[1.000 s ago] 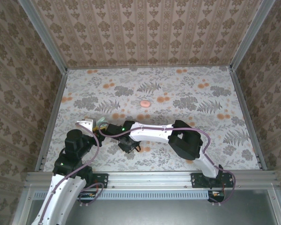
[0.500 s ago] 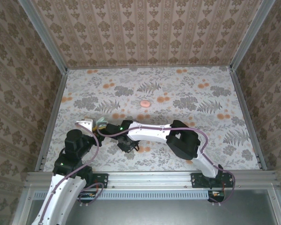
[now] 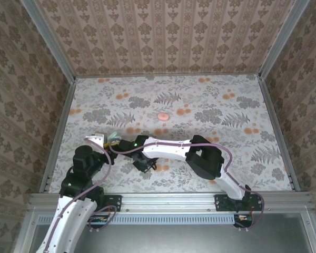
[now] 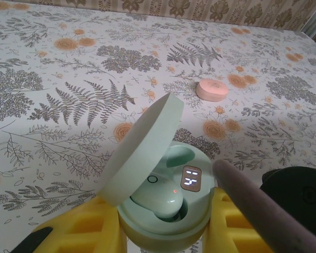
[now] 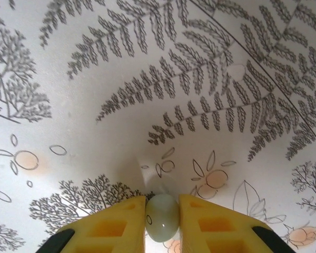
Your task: Insert the wireless bluetooth earbuds into the charging case
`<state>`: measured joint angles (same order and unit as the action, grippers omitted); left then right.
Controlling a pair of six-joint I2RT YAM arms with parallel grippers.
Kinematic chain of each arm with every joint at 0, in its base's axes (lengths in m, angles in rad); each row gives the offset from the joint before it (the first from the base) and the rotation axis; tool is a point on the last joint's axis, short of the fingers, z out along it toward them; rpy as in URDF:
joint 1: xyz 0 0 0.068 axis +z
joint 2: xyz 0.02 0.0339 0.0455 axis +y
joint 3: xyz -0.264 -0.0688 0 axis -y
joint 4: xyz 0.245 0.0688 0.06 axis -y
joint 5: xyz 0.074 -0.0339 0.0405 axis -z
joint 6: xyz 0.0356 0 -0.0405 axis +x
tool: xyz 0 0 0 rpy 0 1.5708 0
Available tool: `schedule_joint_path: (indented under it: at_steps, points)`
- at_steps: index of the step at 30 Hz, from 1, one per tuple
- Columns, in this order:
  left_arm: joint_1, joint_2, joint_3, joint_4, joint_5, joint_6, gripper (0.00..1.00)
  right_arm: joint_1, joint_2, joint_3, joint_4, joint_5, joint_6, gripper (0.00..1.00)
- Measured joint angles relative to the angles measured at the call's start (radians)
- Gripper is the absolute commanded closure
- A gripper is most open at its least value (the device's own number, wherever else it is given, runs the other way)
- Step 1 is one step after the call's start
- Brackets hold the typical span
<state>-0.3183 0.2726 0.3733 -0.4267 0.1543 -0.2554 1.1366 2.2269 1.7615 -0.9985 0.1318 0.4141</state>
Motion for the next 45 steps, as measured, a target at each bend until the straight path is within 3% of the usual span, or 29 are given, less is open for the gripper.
schedule_joint_path:
  at_steps: [11,20,30,36,45]
  points:
    - [0.0,0.002,0.0,0.029,0.046,-0.008,0.85,-0.079,-0.318,-0.215,0.114,0.011,0.054,0.81]
    - [0.0,0.021,-0.01,0.158,0.199,-0.014,0.85,-0.191,-0.636,-0.381,0.227,-0.003,0.088,0.8]
    - [-0.014,0.156,-0.016,0.34,0.35,-0.025,0.85,-0.312,-1.011,-0.575,0.304,-0.077,0.103,0.79]
    - [-0.081,0.277,-0.014,0.44,0.374,-0.023,0.85,-0.347,-1.087,-0.619,0.311,-0.109,0.114,0.79]
    - [-0.318,0.56,0.072,0.583,0.386,0.059,0.88,-0.396,-1.137,-0.645,0.318,-0.183,0.118,0.8]
